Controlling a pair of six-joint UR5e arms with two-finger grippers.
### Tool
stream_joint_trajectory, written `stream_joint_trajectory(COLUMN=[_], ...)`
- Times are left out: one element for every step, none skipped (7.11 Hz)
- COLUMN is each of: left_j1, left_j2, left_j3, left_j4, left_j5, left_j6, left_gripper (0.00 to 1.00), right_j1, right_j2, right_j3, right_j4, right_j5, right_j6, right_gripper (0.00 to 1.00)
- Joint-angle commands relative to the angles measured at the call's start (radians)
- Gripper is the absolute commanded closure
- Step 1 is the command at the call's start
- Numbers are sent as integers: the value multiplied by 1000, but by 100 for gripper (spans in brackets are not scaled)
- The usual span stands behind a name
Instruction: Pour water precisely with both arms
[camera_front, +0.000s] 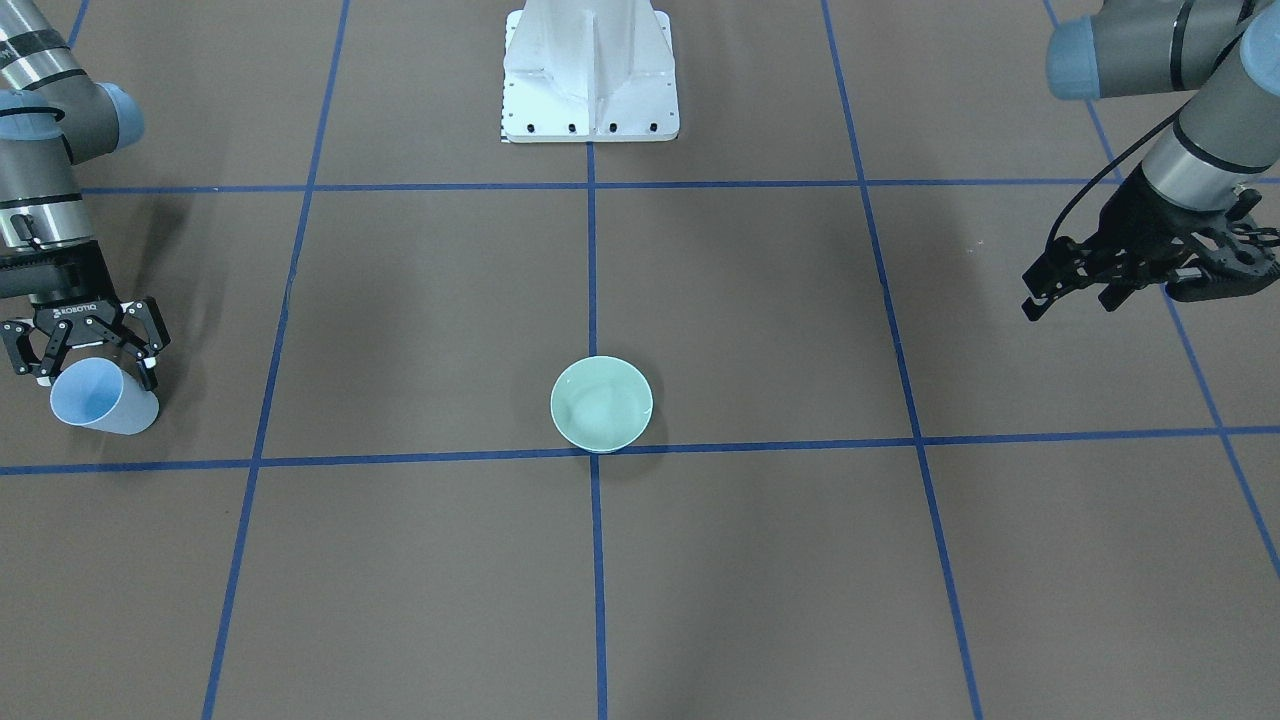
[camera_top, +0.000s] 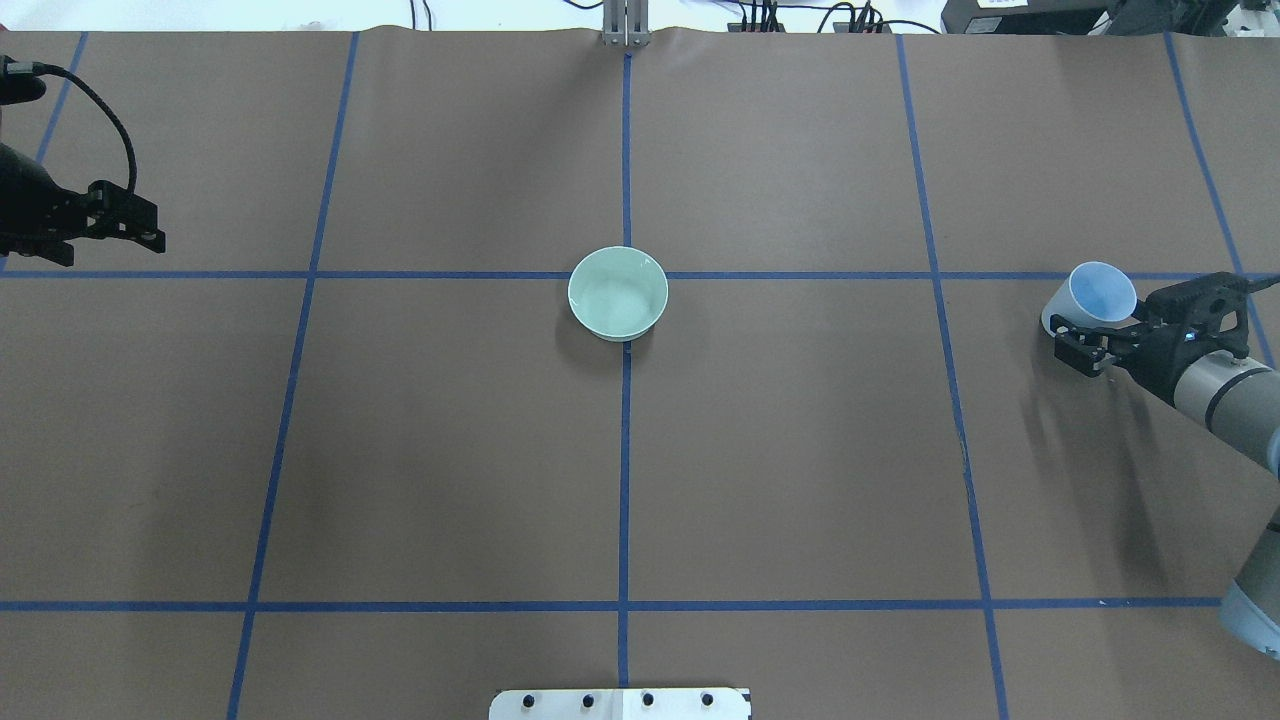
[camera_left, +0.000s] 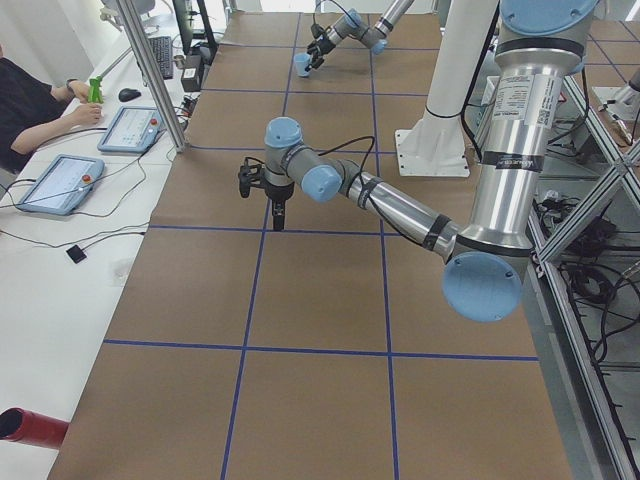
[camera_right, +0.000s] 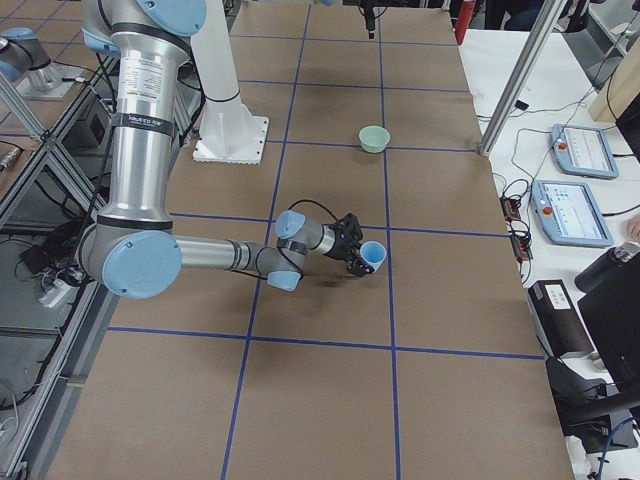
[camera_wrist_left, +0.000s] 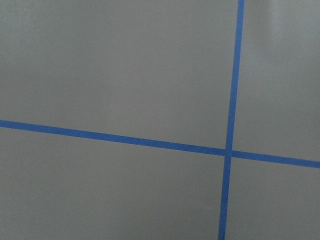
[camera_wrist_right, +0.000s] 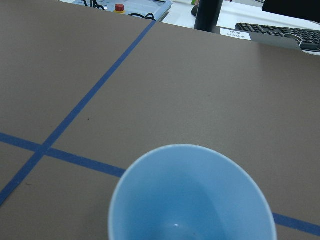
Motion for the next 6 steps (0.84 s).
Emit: stream_joint_trajectory(left_j1=[0, 0, 0, 1, 1, 1], left_j2=[1, 1, -1, -1, -1, -1], left_j3=[-1, 1, 1, 2, 2, 2], left_j4=[1, 1, 1, 1, 1, 1], left_j5=[0, 0, 0, 0, 0, 0], left_j6=[0, 0, 0, 0, 0, 0], left_gripper=[0, 0, 0, 0, 0, 0], right_j1=[1, 4, 5, 8, 28, 68], right_j2=[-4, -7, -22, -50, -93, -105], right_j3=[7, 13, 36, 80, 129, 146], right_j4=[3, 3, 3, 3, -2, -3], right_j5=[3, 7, 16, 47, 84, 122], right_j6=[-2, -11, -25, -35, -40, -83], right_gripper=[0, 0, 0, 0, 0, 0])
